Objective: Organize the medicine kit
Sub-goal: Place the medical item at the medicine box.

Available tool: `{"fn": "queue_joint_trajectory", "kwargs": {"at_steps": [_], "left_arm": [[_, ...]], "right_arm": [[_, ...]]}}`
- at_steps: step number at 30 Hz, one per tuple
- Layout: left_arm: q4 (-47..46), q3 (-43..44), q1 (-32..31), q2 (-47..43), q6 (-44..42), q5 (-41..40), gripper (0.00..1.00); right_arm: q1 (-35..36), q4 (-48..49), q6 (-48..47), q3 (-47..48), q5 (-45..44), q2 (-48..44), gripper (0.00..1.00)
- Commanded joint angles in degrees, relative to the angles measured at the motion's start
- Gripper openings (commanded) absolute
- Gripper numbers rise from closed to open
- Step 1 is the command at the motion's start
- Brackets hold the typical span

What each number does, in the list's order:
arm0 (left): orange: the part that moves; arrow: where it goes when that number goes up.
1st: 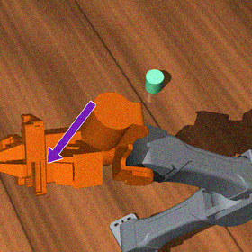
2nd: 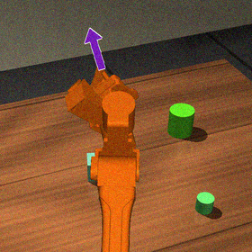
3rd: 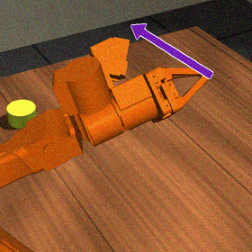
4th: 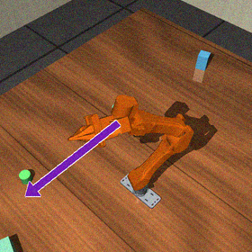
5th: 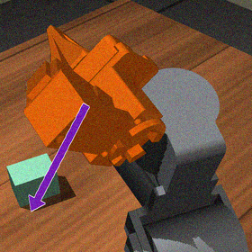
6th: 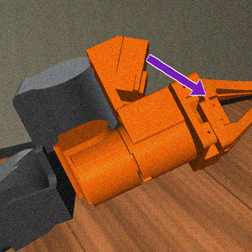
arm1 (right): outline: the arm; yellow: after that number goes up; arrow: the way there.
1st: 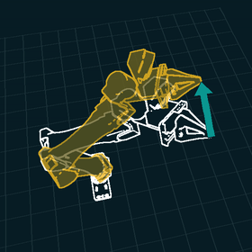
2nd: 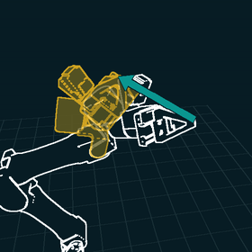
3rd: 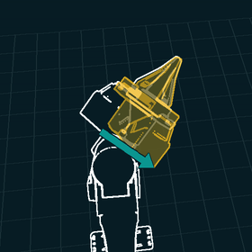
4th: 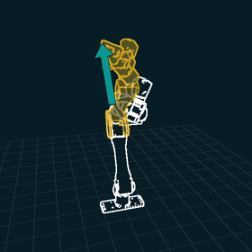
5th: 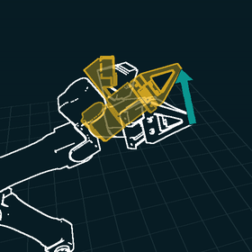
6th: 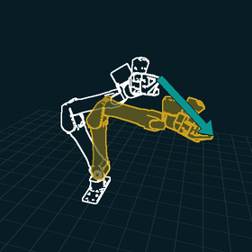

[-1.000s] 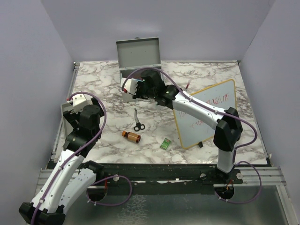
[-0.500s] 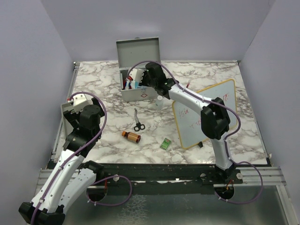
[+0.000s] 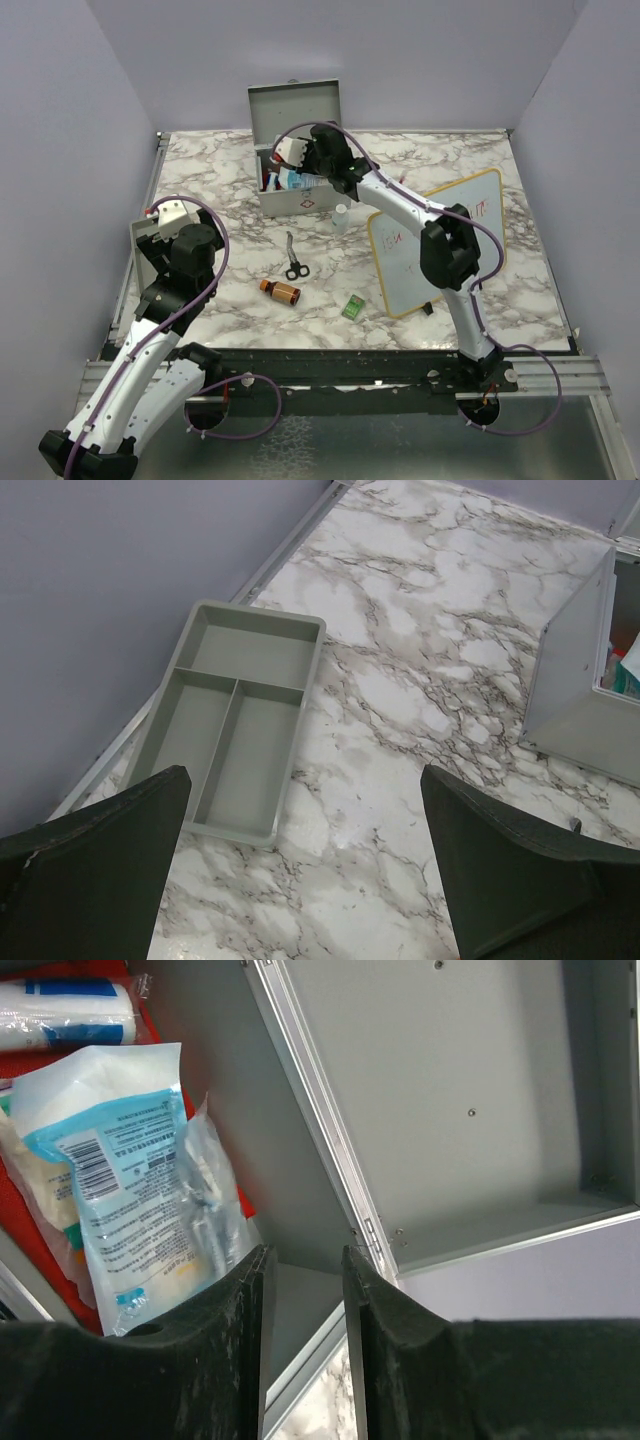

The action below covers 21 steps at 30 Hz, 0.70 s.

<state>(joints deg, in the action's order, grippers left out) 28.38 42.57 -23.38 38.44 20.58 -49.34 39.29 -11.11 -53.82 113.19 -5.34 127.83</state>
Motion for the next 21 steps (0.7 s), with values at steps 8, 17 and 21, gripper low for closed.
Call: {"fn": "queue_joint_trajectory", "kwargs": {"at_steps": [8,17,21], "left_arm": [[-2.4,-1.5,-0.8,0.4,-1.5,3.4,0.99],[-4.7,-2.3,-0.8,1.5,-3.0,9.0,0.99],[-5.7,-2.7,-0.8,2.5,-3.8,12.3,0.99]], "right_arm": [[0.4,-4.1,9.1,-0.3,3.3,-6.8,0.39],[0.4,-2.3,25.6,-10.8,12.7,-21.8,0.65],[0.4,-1.2,33.0,-18.4,16.8,-29.9,0.78]]}}
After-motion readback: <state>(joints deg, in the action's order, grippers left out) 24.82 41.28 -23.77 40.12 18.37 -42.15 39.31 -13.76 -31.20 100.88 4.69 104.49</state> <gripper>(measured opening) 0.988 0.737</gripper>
